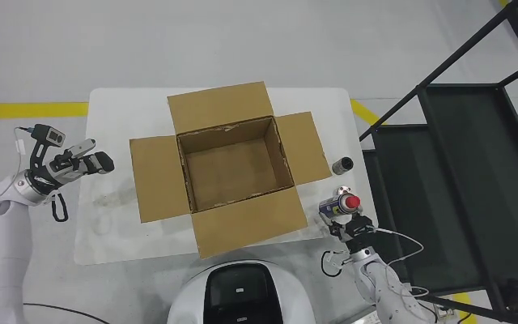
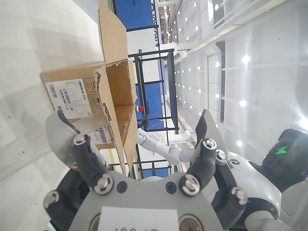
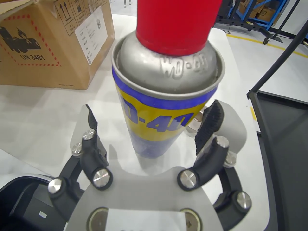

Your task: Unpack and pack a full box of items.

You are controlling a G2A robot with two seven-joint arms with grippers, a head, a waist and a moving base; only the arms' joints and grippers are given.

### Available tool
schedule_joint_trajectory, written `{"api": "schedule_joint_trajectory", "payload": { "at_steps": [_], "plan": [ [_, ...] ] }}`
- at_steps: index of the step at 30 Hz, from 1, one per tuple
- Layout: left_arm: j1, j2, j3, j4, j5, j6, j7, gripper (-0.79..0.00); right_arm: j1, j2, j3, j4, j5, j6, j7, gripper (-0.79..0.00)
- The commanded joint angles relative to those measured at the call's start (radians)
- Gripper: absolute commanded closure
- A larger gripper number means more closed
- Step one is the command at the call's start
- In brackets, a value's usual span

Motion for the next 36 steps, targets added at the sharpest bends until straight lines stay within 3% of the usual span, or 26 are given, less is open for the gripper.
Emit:
{"api": "schedule_joint_trajectory", "payload": {
  "at_steps": [1,9,17,25,36],
  "plan": [
    [0.0,0.0,0.0,0.0,0.0,0.0,0.0,-0.785,0.005,-0.001,0.002,0.003,0.008,0.005,-0.007,0.0],
    [0.0,0.0,0.0,0.0,0.0,0.0,0.0,-0.785,-0.016,-0.001,0.011,-0.05,0.019,-0.006,-0.04,0.0],
    [0.0,0.0,0.0,0.0,0.0,0.0,0.0,-0.785,-0.111,0.019,0.069,-0.343,-0.039,-0.059,-0.011,0.0],
    [0.0,0.0,0.0,0.0,0.0,0.0,0.0,-0.785,-0.178,0.033,0.141,-0.675,-0.072,-0.071,0.175,0.0],
    [0.0,0.0,0.0,0.0,0.0,0.0,0.0,-0.785,-0.033,0.034,0.071,-0.717,-0.263,-0.046,0.482,0.0]
  ]
}}
